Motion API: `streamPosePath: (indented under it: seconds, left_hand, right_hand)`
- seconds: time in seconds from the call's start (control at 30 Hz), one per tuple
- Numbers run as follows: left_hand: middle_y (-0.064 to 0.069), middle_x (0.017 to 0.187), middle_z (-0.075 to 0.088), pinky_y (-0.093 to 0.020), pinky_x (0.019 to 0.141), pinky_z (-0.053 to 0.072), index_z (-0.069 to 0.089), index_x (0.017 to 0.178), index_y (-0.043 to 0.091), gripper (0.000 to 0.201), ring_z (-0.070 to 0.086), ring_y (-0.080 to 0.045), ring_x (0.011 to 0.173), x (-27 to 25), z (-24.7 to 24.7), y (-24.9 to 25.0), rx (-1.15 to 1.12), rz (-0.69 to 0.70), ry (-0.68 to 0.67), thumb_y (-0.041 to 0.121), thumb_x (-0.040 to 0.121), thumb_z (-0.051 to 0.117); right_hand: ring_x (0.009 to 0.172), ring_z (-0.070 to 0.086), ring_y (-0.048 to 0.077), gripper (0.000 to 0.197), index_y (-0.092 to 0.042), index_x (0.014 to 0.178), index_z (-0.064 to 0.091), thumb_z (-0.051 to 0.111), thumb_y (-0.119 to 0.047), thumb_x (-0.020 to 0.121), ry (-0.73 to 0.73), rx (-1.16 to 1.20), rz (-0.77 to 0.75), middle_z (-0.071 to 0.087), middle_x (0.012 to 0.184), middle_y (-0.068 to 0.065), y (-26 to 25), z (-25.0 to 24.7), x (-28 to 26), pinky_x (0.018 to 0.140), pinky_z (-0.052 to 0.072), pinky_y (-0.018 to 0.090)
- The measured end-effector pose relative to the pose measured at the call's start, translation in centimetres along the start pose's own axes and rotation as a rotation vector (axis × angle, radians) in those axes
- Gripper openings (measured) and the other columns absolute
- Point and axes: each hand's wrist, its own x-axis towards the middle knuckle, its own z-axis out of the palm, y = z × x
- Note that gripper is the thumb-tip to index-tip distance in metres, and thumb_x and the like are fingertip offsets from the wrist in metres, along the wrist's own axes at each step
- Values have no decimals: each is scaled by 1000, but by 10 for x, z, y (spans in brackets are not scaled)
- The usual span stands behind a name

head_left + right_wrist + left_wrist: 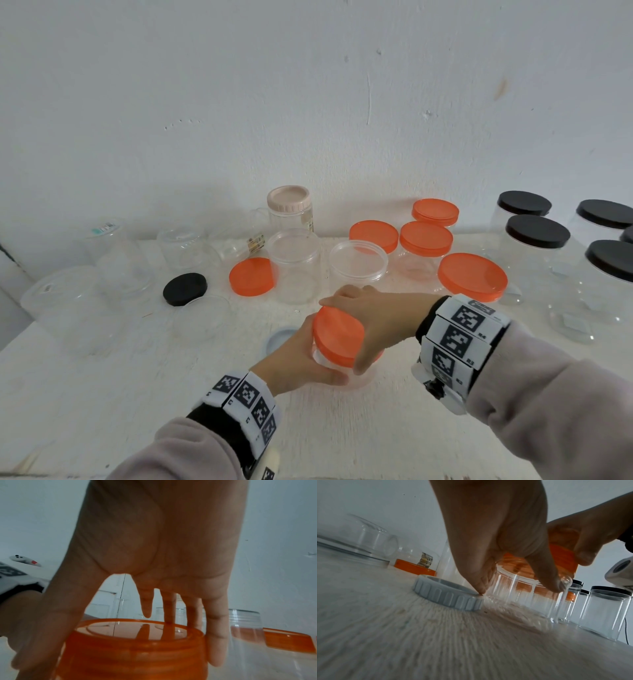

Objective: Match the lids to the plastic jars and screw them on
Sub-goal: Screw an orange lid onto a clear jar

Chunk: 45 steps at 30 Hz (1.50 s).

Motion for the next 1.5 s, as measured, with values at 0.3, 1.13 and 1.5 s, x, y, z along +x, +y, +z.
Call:
streamPosePath:
  seconds: [0.3,1.13,1.5]
  left_hand:
    - [15,128,53,-13,92,43,26,143,32,109,51,-1,117,3,1,-9,-62,13,17,28,56,92]
    - [15,136,46,-29,106,40,21,140,37,107,44,-6,127,1,8,-13,-81,16,38,27,60,90]
    - [12,136,47,-38,110,38,21,145,32,109,44,-11,129,0,8,-11,-99,5,33,25,60,90]
  right_hand:
    - [127,31,23,108,-42,147,12,71,-71,61,11,-58,90,25,136,-7,-5,0,2,97,44,46]
    - [133,25,26,112,-46,147,4,77,-60,62,-78,-107,120,21,145,-5,-13,-9,2,99,40,51]
    - [128,39,31,111,-34,148,15,66,-78,60,-37,-98,197,26,145,2,-17,-6,5,97,43,47]
